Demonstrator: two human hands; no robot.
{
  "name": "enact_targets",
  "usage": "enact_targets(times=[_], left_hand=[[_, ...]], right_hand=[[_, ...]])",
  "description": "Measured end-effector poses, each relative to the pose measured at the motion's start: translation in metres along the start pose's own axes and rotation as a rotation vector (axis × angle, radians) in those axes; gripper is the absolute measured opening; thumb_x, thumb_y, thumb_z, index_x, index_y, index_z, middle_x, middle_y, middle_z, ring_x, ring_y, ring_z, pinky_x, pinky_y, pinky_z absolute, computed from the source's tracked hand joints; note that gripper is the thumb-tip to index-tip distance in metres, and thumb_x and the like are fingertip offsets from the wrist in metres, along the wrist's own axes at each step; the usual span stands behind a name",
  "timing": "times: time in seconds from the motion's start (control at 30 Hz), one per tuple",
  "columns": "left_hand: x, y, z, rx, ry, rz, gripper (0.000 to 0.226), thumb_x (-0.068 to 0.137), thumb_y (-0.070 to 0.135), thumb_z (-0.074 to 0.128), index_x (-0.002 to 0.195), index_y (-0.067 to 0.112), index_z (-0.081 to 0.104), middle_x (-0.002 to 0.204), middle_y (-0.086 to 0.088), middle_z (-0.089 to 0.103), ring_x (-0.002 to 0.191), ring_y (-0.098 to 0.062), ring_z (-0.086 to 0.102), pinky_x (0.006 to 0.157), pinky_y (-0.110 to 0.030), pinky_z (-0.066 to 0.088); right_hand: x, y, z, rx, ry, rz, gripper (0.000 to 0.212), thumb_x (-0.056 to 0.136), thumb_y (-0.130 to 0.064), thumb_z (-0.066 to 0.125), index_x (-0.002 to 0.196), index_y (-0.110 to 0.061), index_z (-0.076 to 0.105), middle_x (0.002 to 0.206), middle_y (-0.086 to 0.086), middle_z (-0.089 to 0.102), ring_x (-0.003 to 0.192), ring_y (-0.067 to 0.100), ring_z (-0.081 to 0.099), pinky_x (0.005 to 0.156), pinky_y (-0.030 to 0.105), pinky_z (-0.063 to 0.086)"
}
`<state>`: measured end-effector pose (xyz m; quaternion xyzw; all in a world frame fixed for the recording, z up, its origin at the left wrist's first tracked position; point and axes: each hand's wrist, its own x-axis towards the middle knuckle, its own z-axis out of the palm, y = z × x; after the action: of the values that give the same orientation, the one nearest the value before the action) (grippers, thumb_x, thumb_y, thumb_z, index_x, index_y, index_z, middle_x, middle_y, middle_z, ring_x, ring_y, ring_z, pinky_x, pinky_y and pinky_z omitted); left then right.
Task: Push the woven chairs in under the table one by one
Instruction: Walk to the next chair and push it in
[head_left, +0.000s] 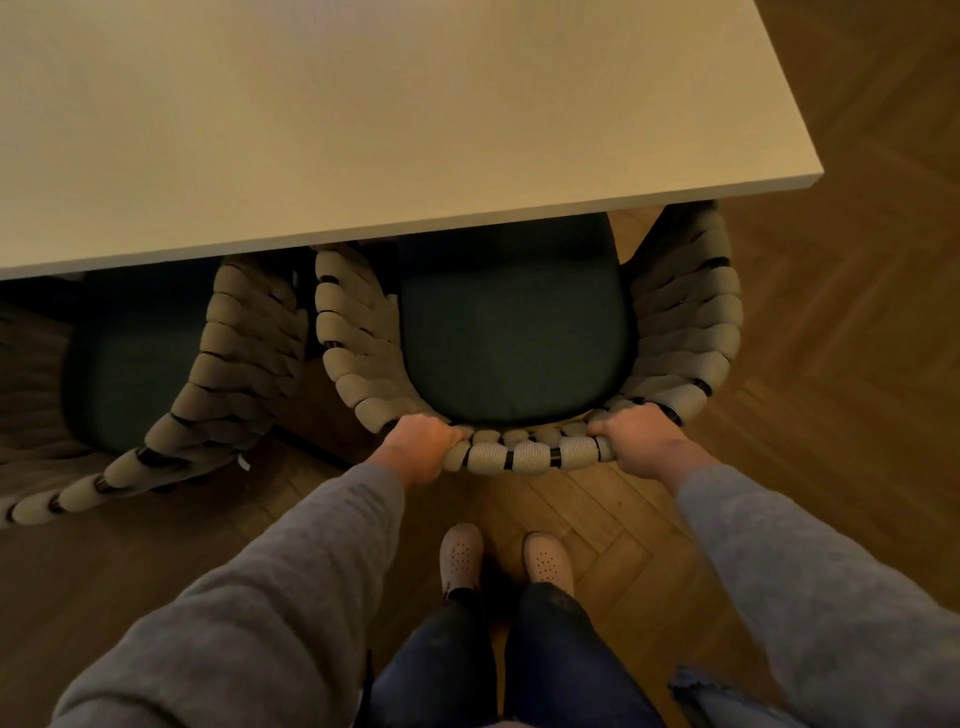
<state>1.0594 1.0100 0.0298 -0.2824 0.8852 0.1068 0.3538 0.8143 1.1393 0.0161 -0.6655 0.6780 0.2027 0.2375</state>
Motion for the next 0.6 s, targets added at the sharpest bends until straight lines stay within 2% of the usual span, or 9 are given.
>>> enact_targets(times=[0.3,0.6], left_hand=[[0.016,-0.004,-0.001,-0.036,-0.014,0.018,0.041,0.094,0.016,0.055,0.133,0.026,0.047,0.118,0.001,0.06,0.108,-0.017,0.058,0.093,-0.031,0.049],[0.013,0.004,0.007,-0.008,-0.04,0.007,0.044,0.095,0.017,0.053,0.138,0.024,0.044,0.118,-0.001,0.058,0.105,-0.017,0.058,0.09,-0.031,0.05]], right_hand=[[0.013,0.016,-0.001,-0.032,-0.035,-0.015,0.038,0.091,-0.015,0.054,0.125,-0.03,0.054,0.109,-0.001,0.063,0.104,0.021,0.06,0.079,0.034,0.045],[0.004,0.008,0.01,0.007,-0.026,0.045,0.037,0.092,-0.016,0.056,0.125,-0.031,0.055,0.11,-0.002,0.063,0.109,0.021,0.057,0.096,0.04,0.039]])
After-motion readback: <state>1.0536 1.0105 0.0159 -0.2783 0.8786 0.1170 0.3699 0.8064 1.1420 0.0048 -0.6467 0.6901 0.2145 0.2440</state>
